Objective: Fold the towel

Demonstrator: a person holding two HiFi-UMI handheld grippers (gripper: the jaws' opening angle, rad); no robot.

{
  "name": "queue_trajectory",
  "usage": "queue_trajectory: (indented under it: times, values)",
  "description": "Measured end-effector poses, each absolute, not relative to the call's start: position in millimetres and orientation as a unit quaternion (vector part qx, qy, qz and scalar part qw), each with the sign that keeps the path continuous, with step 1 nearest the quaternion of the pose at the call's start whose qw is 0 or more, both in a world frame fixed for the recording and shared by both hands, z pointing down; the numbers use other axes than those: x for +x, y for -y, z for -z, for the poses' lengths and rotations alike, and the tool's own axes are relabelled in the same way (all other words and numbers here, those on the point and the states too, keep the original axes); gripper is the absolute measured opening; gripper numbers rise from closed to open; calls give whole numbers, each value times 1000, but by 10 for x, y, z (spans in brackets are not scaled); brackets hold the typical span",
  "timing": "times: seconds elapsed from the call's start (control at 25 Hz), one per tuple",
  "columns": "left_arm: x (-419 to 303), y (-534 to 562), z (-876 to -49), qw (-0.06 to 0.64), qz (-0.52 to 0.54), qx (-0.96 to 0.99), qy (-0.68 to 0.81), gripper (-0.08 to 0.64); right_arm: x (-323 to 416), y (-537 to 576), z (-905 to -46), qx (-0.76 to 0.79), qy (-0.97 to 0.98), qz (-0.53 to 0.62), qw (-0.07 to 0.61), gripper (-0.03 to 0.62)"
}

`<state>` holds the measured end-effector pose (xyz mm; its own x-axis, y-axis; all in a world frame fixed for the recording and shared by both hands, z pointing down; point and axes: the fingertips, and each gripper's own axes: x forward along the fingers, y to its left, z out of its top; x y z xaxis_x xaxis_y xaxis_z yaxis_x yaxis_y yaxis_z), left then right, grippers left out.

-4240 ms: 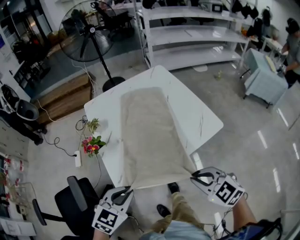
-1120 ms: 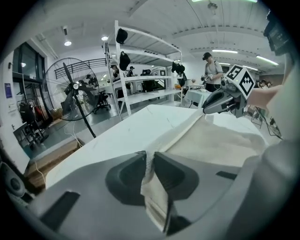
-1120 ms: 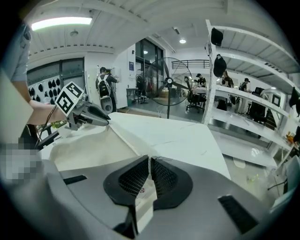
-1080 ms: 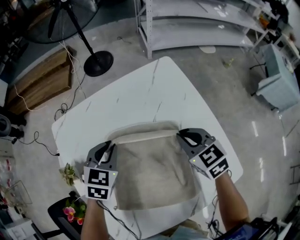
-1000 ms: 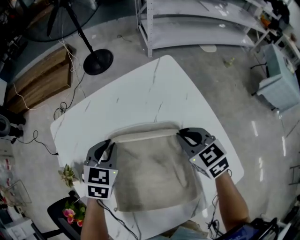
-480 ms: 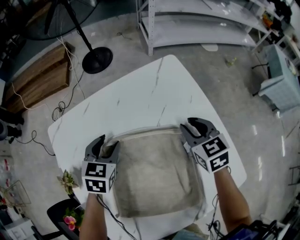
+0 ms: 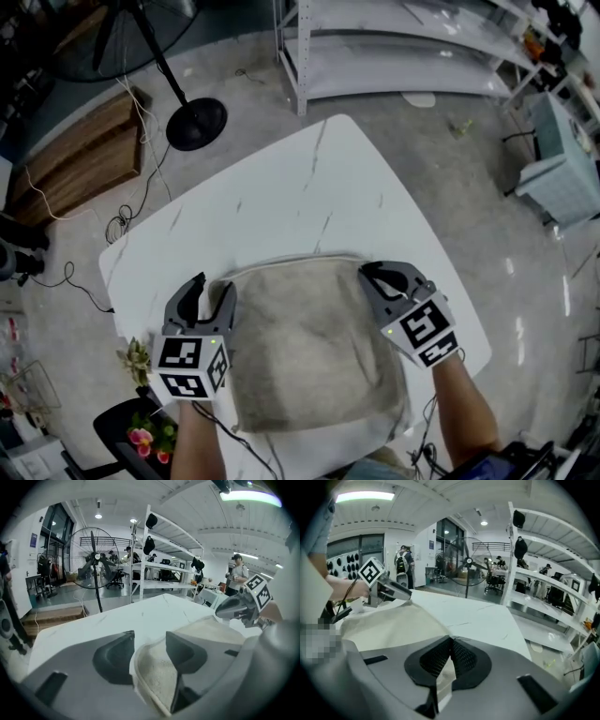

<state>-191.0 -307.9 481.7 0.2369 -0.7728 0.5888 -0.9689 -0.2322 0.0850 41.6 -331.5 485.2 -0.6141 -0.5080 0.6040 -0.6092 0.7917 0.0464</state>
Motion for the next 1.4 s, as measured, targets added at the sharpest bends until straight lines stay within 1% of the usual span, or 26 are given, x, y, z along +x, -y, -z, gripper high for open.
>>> queue_trajectory:
  times: [0.12,0.32,0.52,0.76,0.92,1.08,1.2,1.36,1.4]
  values:
    - [-1872,3064,-4857,225,-231,760,565,207,354,3304,-5039,291,892,-86,335,15]
    - [-1881,3177,-5095,211,-274,749,566,202,387,3564,-5227,321,875,-107,346,16]
    - [-1936,3279,-5267,199,-299,728,584,189,355,3646,-5263,328,871,-95,352,17]
    - [-1865,3069,-4684,185,-240,754,583,187,391,3411,-4681,327,893,-98,295,32]
    - [-1676,2612,-4210,179,-194,781,566,187,484,3019,-4349,317,903,-85,277,34]
    - [-1436,2003,-3975,174,-197,792,551,187,644,2553,-4163,305,909,-70,274,35]
    - [-1391,1425,-4132,200,-212,784,548,187,765,2082,-4211,286,912,-69,287,41]
    - [-1443,808,-4564,267,-208,757,559,181,955,1451,-4402,254,914,-70,310,55]
    - [-1470,719,-4664,280,-203,749,565,176,992,1318,-4470,247,913,-74,316,69]
